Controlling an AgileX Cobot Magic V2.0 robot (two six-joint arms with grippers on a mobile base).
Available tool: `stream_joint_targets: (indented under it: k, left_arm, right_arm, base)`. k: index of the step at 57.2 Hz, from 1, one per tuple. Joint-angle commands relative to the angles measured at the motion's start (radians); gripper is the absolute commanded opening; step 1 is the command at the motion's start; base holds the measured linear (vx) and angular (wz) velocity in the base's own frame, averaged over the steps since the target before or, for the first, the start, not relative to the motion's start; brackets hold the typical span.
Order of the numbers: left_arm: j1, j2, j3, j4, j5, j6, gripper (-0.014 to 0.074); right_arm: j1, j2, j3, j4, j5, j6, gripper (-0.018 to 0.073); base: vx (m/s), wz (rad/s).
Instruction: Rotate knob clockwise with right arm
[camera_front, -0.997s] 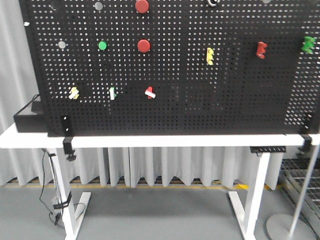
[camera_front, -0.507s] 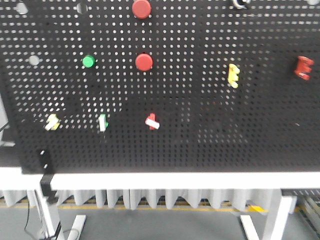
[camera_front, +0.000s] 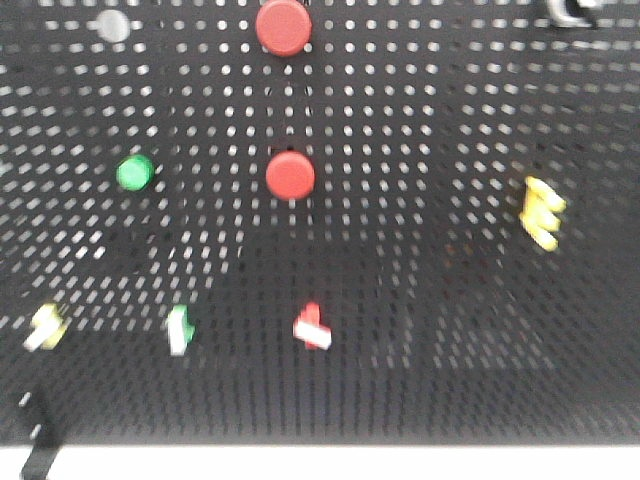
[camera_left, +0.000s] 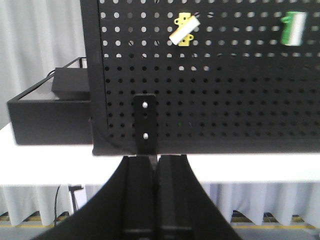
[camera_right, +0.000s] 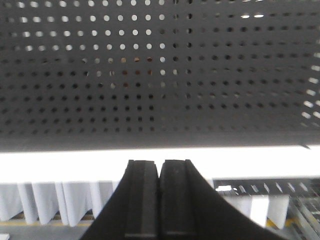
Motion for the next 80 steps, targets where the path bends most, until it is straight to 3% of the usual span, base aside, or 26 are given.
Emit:
stream_joint_targets:
  k: [1, 57, 67, 73, 80]
  left_arm:
    - [-0.006, -0.010, 0.011, -0.004, -0.086, -0.005, -0.0006]
    - [-0.006, -0.010, 0.011, -0.004, -0.086, -0.005, -0.0006]
    - [-0.006, -0.010, 0.011, -0.004, -0.086, -0.005, -0.0006]
    - [-0.006, -0.010, 0.011, -0.004, -0.086, -0.005, -0.0006]
    - [-0.006, -0.010, 0.011, -0.004, -0.086, -0.005, -0.0006]
  right_arm:
    - [-0.008, -0.010, 0.005, -0.010, -0.083, -0.008, -0.0004]
    - [-0.008, -0.010, 0.005, -0.010, -0.083, -0.008, -0.0004]
    - [-0.006, -0.010, -0.015, 0.010, -0.196, 0.001, -0.0004]
    - [-0.006, -0.009, -0.113, 0.024, -0.101, -0.001, -0.0004]
    - [-0.006, 0.032, -0.356, 0.021, 0.071, -0.050, -0.0004]
  base:
    - [0.32, 0.01]
    - [0.11, 0.00]
    - [0.00, 0.00]
    - [0.00, 0.00]
    - [0.00, 0.00]
